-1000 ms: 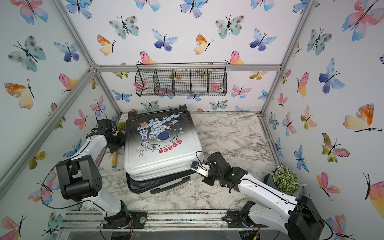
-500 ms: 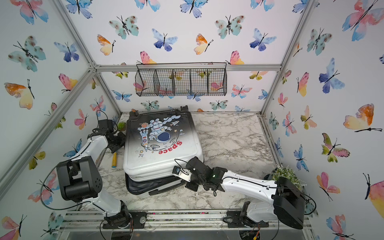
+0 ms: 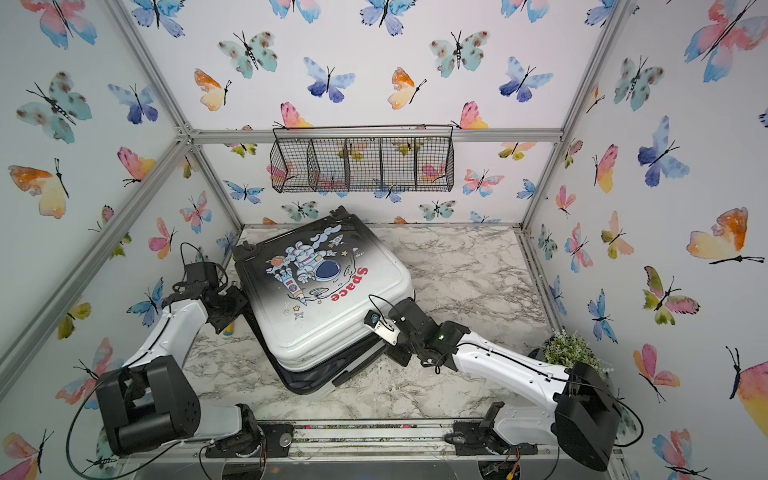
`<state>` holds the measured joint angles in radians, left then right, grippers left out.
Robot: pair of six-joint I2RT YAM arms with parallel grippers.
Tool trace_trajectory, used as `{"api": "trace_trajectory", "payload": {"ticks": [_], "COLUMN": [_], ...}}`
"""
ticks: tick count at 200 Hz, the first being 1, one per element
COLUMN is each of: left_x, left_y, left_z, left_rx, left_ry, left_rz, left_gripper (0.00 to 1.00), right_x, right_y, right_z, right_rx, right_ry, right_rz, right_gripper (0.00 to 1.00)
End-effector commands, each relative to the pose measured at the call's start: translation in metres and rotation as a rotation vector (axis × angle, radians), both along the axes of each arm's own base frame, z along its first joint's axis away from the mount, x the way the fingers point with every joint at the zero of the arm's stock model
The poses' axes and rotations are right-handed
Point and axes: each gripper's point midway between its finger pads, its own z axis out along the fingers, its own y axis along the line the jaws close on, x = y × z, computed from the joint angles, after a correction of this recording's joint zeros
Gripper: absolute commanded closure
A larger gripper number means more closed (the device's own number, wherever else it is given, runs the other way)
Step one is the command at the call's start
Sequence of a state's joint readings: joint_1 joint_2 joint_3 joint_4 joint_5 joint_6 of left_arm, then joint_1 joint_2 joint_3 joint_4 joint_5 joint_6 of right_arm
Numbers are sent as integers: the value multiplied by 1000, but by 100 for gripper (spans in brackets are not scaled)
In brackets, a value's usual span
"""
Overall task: Close the suitcase zippers
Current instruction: Zip the zipper on the suitcase.
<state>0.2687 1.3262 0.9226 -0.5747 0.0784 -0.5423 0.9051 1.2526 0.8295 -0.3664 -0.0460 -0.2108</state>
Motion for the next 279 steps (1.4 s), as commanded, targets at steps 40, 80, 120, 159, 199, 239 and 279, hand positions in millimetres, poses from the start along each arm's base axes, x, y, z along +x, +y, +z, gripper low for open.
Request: {"api": "trace_trajectory", "payload": {"ticks": [40,80,120,159,199,239,279], "left_x": [-38,-47,-47,-46,-34,-32,-39], "left_y": [-36,-80,-99,-126,-142,-154,-139], "left_z": [-1,-10,0,24,46,64,68], "left_rx": [-156,-245,-292,-350,-417,-452,-391], "left_ry": [-69,-49,-72,-121,-182,-218,-243], "left_rz": [186,227,250,274,280,268,295], "left_gripper": [100,100,100,100,100,100,100], "right_x": [3,-37,-61,-96,-141,-144,-129], "right_y": [3,41,67,100,119,128,126], "right_z": [21,29,42,59,68,106,125], "right_rx": [95,158,237,313,358,501,507], "right_ry": [-50,-96,-58,-71,-80,-95,-107], "right_rz": [68,167,220,332,468,452,359], "right_gripper": [97,98,98,98,97,97,97]}}
